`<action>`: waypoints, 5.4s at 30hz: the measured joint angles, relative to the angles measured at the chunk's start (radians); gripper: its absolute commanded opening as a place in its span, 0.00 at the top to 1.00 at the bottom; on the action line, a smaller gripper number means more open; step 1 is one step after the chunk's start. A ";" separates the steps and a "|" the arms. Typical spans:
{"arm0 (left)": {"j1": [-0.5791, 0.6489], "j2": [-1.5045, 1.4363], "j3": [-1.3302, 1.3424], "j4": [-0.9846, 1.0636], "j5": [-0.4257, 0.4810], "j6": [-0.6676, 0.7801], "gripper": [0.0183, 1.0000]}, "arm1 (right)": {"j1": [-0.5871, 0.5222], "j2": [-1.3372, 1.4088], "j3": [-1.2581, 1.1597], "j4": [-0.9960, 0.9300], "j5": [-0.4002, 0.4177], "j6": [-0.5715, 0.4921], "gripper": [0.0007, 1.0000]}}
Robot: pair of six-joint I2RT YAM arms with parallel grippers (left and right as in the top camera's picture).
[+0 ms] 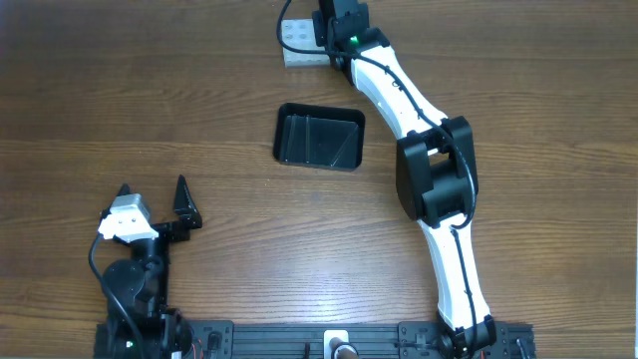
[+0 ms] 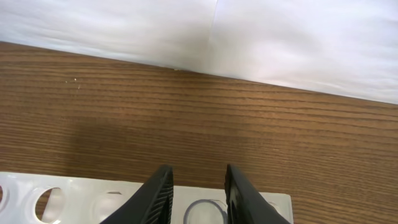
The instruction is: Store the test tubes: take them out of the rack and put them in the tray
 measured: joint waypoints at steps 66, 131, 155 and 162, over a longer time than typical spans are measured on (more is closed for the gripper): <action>0.000 0.000 0.000 0.000 0.000 0.000 0.00 | -0.026 -0.060 0.002 -0.040 -0.031 -0.003 0.29; 0.000 0.000 0.000 0.000 0.000 0.000 0.00 | -0.042 0.002 0.148 -0.159 -0.032 -0.006 0.99; 0.000 0.000 0.000 0.000 0.000 0.000 0.00 | -0.039 0.002 0.675 -0.830 -0.096 0.104 0.98; 0.000 0.000 0.000 0.000 0.000 0.000 0.00 | -0.038 0.002 0.737 -1.122 -0.177 0.216 0.97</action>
